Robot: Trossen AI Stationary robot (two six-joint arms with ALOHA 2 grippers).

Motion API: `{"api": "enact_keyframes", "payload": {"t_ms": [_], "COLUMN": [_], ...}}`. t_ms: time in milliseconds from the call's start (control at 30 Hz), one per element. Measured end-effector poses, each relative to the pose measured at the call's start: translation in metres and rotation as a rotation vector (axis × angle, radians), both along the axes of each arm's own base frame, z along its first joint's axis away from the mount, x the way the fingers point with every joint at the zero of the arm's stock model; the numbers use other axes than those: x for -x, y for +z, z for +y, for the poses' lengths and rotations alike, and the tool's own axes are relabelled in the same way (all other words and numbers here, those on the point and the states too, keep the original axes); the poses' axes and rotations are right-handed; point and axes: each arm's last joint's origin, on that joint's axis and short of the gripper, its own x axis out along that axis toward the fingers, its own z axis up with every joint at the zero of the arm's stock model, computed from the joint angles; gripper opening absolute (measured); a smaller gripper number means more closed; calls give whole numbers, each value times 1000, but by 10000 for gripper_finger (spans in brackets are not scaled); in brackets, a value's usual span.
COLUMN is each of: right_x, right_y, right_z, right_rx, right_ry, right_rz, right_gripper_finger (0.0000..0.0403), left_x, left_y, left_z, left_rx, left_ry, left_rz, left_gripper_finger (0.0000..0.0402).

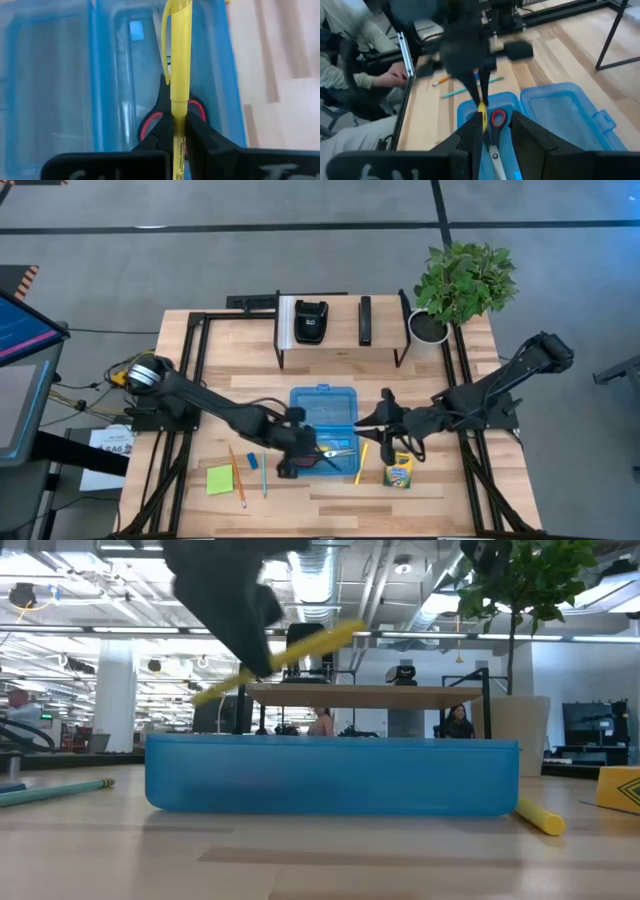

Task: Pack school essentials
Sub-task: Put the yellow highlighter pen into the supply box

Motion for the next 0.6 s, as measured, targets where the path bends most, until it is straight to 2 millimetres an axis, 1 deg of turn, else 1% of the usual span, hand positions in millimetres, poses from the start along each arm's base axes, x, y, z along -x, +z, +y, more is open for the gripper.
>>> {"api": "enact_keyframes", "payload": {"t_ms": [133,233,333,433,600], "right_x": [1,1,2,3,3], "right_y": [1,0,-1,-1,-1], "right_z": [1,2,4,4,4], "right_rx": [13,18,20,22,22], "right_ry": [6,13,19,17,16], "right_rz": [-5,0,6,6,5], "right_gripper_finger": [120,120,120,120,120], "left_x": [-22,-33,-38,-38,-38], "left_y": [-15,-25,-31,-33,-32], "left_z": [-1,2,4,6,5], "left_rx": [-10,-27,-23,-9,-19], "left_ry": [-4,1,7,-8,-16], "left_rz": [61,99,119,142,138], "left_gripper_finger": [0,0,5,27,91]}}
